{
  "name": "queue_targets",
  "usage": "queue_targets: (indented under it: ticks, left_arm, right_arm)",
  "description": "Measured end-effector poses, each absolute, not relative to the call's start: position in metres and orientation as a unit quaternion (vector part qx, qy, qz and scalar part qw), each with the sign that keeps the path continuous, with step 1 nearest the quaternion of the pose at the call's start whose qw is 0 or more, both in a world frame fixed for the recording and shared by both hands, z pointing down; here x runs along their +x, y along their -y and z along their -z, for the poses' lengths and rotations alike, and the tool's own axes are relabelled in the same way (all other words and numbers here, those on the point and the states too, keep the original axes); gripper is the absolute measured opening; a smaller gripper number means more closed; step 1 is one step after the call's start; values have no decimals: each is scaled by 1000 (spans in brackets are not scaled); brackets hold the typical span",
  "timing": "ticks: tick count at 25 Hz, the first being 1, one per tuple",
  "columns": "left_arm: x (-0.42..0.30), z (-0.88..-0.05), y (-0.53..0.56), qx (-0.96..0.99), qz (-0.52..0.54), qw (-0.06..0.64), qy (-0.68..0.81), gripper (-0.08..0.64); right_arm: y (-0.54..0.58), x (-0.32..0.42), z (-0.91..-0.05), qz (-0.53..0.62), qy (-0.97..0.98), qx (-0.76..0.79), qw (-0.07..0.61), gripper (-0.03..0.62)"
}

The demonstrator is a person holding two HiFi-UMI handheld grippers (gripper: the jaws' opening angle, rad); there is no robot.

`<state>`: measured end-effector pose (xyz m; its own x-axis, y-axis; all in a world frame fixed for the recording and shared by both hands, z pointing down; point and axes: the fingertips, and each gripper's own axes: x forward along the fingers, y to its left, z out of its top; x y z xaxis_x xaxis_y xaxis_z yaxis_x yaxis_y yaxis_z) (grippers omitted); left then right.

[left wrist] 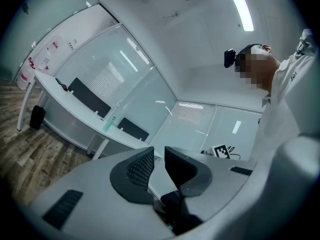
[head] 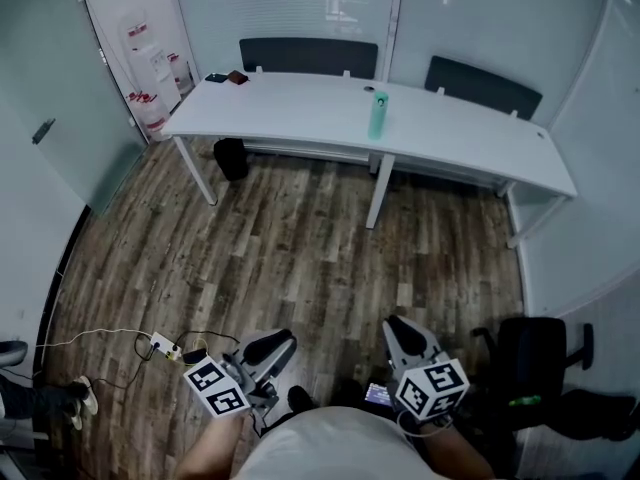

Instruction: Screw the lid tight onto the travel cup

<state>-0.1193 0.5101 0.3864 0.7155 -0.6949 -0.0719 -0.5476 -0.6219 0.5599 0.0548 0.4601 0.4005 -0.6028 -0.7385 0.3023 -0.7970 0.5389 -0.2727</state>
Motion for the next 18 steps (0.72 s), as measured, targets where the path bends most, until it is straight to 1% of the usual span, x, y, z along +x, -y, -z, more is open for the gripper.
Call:
queue_targets:
  ticks: [2, 4, 18]
  left_arm:
    - [-122, -387, -512, 891, 139, 260, 344, 84]
    - [-124, -386, -512, 894, 138, 259, 338, 83]
    - [-147, -394, -516, 912, 117, 262, 294, 81]
  right_arm:
    - [-463, 48, -401, -194, 877, 433, 75, 92]
    - [-465, 43, -401, -194, 879, 430, 72, 107]
    - [-482, 17, -411, -205, 858, 465, 75, 109]
